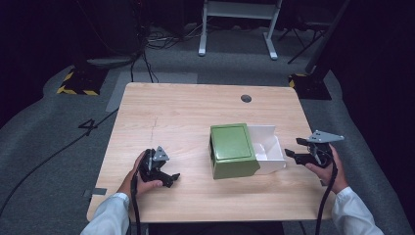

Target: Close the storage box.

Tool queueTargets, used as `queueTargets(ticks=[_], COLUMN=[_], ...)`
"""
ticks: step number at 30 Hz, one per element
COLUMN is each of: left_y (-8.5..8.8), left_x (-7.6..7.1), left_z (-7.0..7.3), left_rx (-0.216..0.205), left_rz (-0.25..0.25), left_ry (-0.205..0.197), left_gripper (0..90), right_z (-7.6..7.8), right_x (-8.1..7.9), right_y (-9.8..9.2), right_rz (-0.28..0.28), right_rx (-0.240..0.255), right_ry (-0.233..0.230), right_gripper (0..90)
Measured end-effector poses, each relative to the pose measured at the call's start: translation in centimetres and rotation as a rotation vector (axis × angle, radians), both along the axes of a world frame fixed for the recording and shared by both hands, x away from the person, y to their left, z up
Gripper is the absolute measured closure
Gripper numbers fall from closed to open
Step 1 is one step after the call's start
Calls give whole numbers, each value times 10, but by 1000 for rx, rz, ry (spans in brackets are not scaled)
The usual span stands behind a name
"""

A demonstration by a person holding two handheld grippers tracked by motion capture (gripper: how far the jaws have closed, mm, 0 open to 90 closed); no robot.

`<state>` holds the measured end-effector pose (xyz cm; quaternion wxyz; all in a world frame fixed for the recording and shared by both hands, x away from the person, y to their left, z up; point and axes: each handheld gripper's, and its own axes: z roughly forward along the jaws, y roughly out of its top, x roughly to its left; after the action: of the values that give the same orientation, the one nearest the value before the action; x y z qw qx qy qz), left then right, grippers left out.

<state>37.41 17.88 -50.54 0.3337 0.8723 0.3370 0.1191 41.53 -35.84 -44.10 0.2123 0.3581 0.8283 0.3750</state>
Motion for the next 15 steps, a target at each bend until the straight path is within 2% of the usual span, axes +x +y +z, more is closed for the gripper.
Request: queueTargets(ticks=[5,11,15], left_y=[0,0,0], left_x=[0,0,0], left_z=[0,0,0], left_rx=[0,0,1], left_rz=[0,0,0], left_ry=[0,0,0], left_gripper=[1,1,1], right_z=[-6,-13,-23], right_x=[12,19,22], right_y=[12,17,21], right_rz=[23,32,53], right_rx=[3,22,35], right_ry=[46,89,143], right_gripper=[299,327,371])
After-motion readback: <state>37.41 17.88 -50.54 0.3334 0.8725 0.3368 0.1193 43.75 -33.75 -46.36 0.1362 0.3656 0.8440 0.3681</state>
